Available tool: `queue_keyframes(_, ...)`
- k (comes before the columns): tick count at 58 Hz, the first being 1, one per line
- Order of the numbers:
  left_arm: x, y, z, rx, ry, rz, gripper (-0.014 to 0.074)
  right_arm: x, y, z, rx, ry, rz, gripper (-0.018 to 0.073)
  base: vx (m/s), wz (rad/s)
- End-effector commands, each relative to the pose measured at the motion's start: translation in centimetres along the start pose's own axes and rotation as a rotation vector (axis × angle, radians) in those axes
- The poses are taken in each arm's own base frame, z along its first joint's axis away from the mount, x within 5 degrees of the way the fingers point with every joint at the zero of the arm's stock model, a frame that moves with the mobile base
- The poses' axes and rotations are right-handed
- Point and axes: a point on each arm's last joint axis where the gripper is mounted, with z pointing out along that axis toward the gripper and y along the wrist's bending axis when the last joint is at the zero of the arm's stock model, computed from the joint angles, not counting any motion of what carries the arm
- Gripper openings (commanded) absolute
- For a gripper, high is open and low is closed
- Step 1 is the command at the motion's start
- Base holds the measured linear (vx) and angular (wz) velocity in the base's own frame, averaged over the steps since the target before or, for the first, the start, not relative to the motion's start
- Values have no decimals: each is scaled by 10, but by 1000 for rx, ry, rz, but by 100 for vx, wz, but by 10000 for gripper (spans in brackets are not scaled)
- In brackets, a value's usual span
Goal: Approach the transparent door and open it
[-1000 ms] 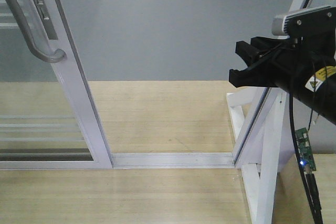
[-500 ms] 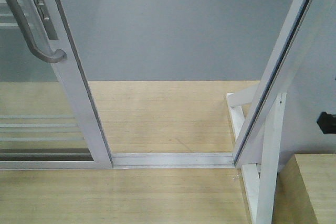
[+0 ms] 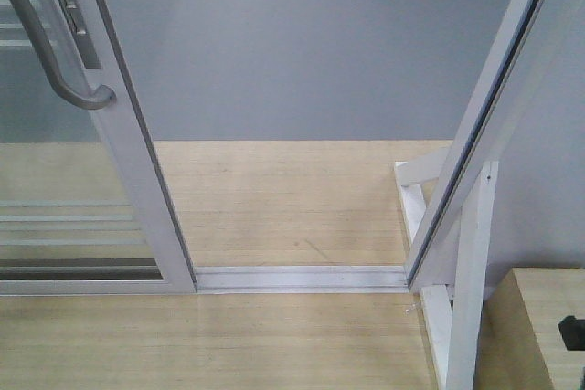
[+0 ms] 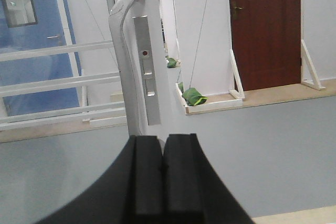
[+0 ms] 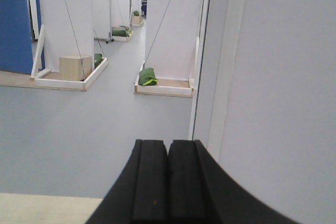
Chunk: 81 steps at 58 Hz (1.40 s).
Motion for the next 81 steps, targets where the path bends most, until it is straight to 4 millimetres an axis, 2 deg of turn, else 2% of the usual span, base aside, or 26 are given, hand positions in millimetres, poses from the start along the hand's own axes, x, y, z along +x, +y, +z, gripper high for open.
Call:
queue_keyframes(1,-3,0,0,2,-73,-21,-8,-3,0,-4,9,-62,-23,-6,0,0)
queue_keyframes(81,-3,0,0,2,-70,-21,-8,-1,0,-4,5,-36,-14,-6,0,0)
